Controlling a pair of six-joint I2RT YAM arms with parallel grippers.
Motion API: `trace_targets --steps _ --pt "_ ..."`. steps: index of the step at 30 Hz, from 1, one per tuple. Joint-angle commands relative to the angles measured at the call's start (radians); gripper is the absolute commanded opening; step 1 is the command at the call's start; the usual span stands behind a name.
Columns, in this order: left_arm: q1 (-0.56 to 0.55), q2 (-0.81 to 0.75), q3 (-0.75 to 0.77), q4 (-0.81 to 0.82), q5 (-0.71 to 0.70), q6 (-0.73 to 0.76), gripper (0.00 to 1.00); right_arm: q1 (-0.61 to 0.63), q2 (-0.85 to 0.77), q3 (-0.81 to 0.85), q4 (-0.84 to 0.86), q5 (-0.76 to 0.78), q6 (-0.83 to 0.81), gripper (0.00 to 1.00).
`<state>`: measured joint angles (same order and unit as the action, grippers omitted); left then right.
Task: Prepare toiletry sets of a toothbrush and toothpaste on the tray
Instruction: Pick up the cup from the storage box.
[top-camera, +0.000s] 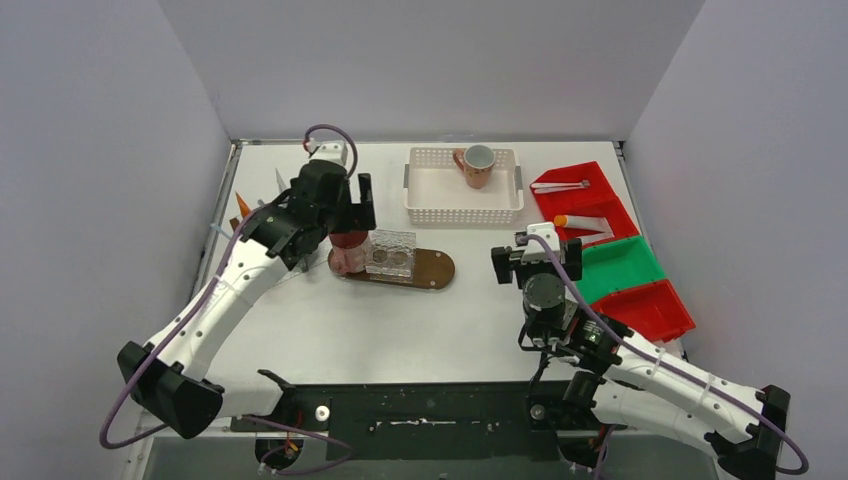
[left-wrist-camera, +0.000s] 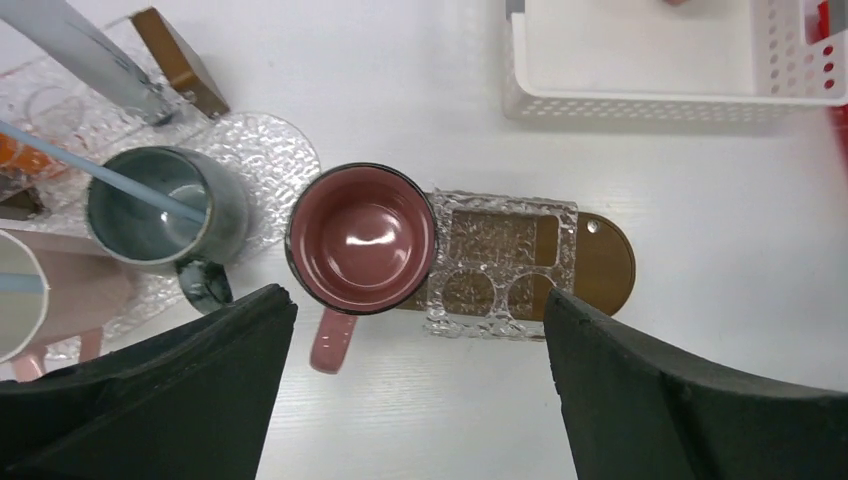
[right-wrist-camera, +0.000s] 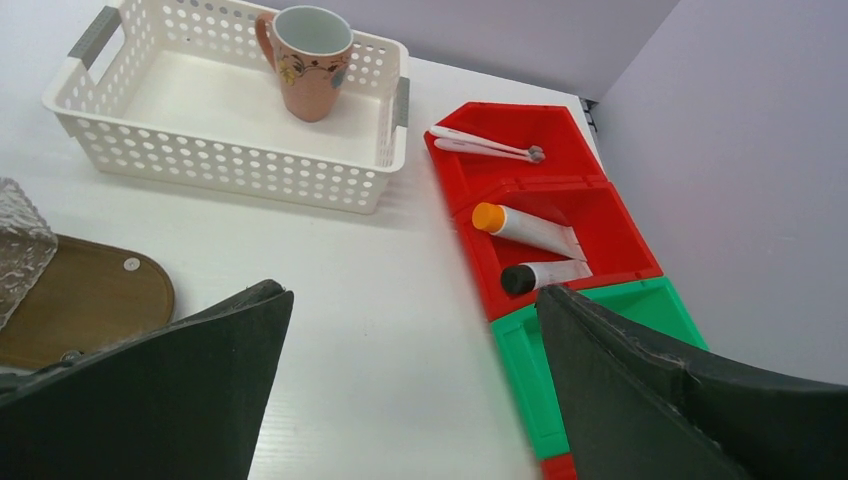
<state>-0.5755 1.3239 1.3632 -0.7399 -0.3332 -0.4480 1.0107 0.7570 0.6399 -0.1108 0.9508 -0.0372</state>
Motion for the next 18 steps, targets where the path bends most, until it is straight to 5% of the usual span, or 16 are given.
trace_targets --steps 1,18 --pt "0.05 -0.109 -0.062 0.095 0.013 0.097 0.95 -0.086 0.042 0.115 -0.118 -0.08 0.15 1.0" --pt "0.108 -0.315 -0.381 0.39 0.131 0.25 0.97 -0.584 0.559 0.478 -0.192 -0.538 0.368 1.0"
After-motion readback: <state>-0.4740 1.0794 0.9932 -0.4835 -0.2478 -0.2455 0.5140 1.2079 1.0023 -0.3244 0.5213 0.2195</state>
